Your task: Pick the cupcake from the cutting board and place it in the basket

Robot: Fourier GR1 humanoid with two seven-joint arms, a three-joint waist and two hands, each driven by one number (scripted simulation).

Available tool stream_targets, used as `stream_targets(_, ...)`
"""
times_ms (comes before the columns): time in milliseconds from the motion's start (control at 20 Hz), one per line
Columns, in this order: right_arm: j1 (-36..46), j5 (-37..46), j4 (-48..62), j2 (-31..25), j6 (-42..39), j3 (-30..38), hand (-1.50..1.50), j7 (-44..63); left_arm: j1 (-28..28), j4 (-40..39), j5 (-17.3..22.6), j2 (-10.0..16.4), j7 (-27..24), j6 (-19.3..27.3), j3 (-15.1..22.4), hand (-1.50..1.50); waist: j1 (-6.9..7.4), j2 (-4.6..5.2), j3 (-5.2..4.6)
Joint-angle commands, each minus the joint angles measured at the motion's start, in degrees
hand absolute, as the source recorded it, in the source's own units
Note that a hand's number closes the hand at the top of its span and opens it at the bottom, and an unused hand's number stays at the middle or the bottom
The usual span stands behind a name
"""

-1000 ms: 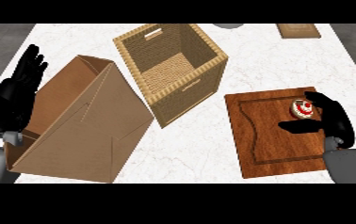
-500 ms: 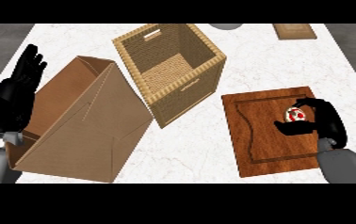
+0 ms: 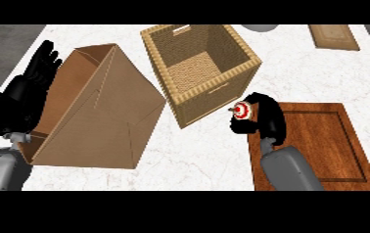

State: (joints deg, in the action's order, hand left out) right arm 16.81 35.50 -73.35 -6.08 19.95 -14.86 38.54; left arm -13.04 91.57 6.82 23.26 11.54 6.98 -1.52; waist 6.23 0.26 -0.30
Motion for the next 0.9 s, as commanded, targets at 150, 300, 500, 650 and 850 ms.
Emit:
stream_targets(150,11.03,1.42,1.91,5.93,12.30,-10.90,1.50,6.30,-1.20,-1.37,0.66,-3.36,0.38,-1.98,4.21,0.00,6.14,2.36,0.36)
stream_targets(300,15.96,2.26,1.44,6.01,19.00,-13.95,1.50,8.10,-2.62,-1.97,0.25,-4.32,0.71,-1.89,5.25,0.00,6.46,2.14,0.35)
stream_targets(500,22.40,4.92,1.88,6.05,26.74,-15.92,1.50,11.01,-3.41,-2.91,0.49,-5.07,1.69,-2.31,6.13,0.00,7.00,1.46,0.14)
stream_targets(650,26.04,6.06,3.13,6.06,31.11,-17.22,1.50,13.92,-3.39,-4.04,-0.40,-5.50,0.32,-1.83,6.25,0.00,7.05,1.46,-0.06)
stream_targets(850,32.66,9.82,7.84,6.07,31.75,-17.25,1.50,19.05,-3.86,-5.07,-0.43,-6.41,1.29,-1.58,6.63,0.00,6.21,1.03,-0.32)
